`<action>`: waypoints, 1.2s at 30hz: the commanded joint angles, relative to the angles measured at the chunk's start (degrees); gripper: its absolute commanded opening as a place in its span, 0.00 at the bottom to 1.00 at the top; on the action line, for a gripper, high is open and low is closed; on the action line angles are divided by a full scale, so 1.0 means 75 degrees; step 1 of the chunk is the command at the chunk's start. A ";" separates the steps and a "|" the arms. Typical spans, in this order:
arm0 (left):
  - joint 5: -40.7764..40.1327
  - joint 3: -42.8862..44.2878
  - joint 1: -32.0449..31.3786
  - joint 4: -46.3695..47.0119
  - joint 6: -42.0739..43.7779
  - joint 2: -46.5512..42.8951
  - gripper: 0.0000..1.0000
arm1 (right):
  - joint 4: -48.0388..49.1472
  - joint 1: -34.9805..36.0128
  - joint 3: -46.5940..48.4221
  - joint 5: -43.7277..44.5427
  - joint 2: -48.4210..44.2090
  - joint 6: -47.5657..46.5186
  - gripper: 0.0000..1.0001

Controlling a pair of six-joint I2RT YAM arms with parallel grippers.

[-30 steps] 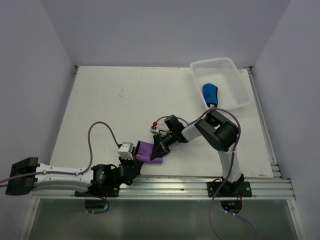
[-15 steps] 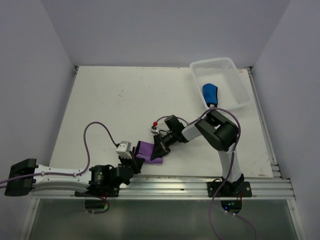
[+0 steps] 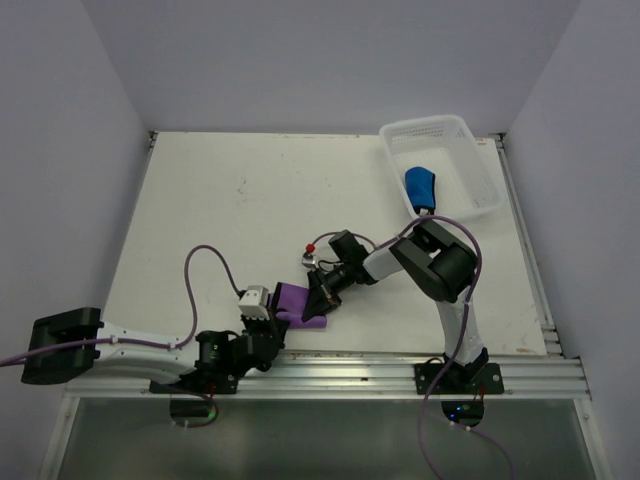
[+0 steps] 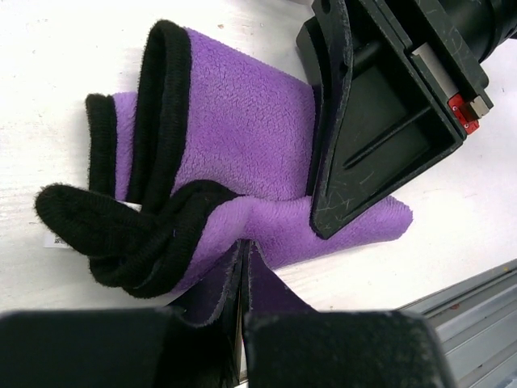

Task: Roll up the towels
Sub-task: Roll the towel

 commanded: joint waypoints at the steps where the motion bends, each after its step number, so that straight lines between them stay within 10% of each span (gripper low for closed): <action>1: -0.0418 -0.0023 -0.0027 -0.0153 -0.0257 0.0102 0.02 | -0.1236 -0.0057 0.0126 0.0271 -0.0077 -0.0834 0.00; 8: -0.0653 0.0082 -0.0027 -0.0341 -0.0175 -0.0215 0.03 | -0.2317 -0.0034 0.0384 0.0623 -0.0300 -0.1621 0.14; 36: -0.0430 -0.0106 0.0289 0.2144 0.0845 0.1341 0.06 | -0.2973 -0.0045 0.0537 0.1033 -0.0487 -0.2090 0.10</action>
